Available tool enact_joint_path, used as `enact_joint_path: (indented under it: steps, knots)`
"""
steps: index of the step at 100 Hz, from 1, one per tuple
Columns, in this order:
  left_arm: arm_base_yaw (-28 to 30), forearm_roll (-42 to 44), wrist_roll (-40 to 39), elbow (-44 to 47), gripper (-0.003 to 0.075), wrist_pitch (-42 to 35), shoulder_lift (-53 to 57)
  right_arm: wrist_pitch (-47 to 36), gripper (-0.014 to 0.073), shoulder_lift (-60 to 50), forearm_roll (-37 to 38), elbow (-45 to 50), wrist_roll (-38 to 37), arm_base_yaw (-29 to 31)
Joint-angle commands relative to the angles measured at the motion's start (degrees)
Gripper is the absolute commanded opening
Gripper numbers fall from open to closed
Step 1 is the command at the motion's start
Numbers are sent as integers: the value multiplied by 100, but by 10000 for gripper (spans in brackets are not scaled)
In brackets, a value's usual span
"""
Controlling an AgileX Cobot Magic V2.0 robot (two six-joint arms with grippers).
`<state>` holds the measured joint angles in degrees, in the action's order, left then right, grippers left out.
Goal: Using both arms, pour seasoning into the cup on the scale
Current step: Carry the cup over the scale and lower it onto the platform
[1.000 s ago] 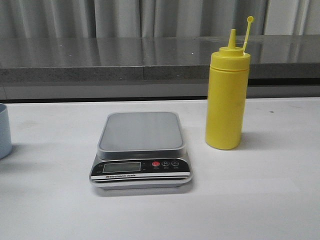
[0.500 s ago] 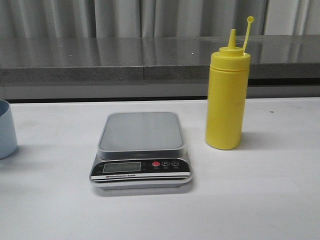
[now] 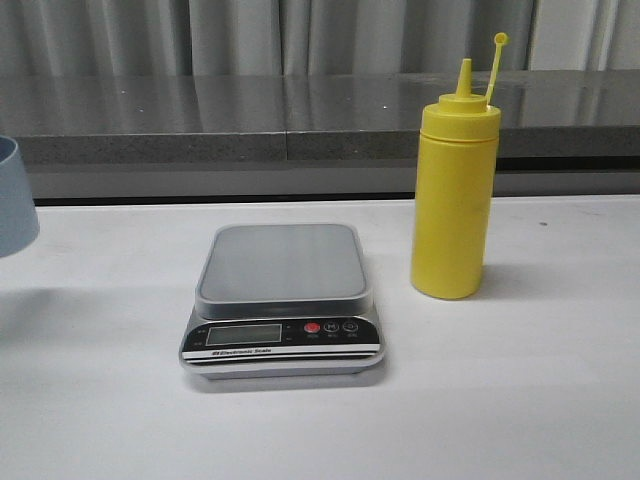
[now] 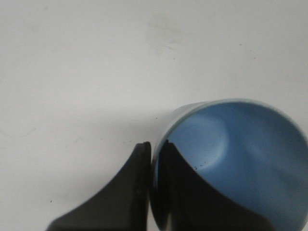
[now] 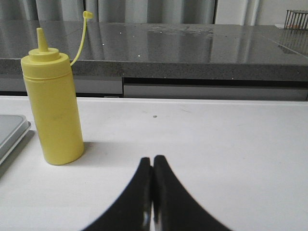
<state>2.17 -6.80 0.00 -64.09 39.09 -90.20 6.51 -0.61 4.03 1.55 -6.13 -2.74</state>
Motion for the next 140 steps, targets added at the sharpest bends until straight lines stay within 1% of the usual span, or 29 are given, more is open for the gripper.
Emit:
enact_joint_path:
  steps: [1, 8, 18, 44, 68, 85, 108, 140]
  knots:
    - [-105, -90, 88, -576, -20, 389, 266, -475, -66, -110, 20, -116, 42, 44]
    - [-250, -90, 129, -930, -20, 676, 266, -475, -66, -110, 20, -116, 42, 44]
    - [-530, -90, 168, -1346, -20, 847, 266, -475, -66, -110, 20, -116, 42, 44]
    - [-1412, -90, 168, -2076, -20, 920, -18, -475, -66, -110, 20, -116, 42, 44]
    - [-2175, -90, 168, -2644, -20, 1204, -690, -475, -66, -110, 20, -116, 42, 44]
    - [-2593, -46, 168, -3170, -20, 1388, -1233, -475, -66, -110, 20, -116, 42, 44]
    - [-2878, 25, 168, -3697, -20, 1517, -1833, -475, -66, -110, 20, -116, 42, 44]
    - [-2903, 48, 168, -3775, -20, 1692, -2211, -475, -66, -110, 20, -116, 42, 44]
